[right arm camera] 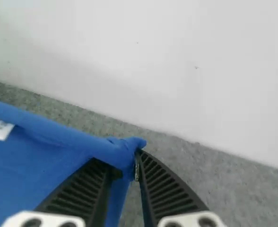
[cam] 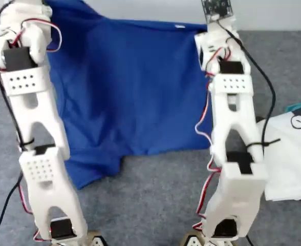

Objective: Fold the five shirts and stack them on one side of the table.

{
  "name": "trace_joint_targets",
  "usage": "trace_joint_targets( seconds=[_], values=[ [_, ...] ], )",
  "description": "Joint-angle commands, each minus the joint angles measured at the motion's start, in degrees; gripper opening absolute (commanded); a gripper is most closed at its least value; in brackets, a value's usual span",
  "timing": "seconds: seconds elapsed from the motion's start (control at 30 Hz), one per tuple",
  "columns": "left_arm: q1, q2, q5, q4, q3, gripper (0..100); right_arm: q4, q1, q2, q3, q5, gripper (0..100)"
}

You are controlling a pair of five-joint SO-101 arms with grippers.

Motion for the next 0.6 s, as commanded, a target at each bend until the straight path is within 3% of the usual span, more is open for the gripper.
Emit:
trace_joint_targets(
  seconds=[0.0,0.3,0.57],
  values=[
    [-0.5,4.7,0.0,-0.2,-11.2,1,2.5,1.9,4.6,-12.6,-0.3,0.9],
    [-0.6,10.4,-0.4,10.2,-14.2,1,18.9,2.2,17.1,-28.7,1.1,0.9],
    [-2.7,9.9,-1.2,31.2,-14.3,1,42.0,2.1,19.2,-35.6,3.3,0.9]
  ],
)
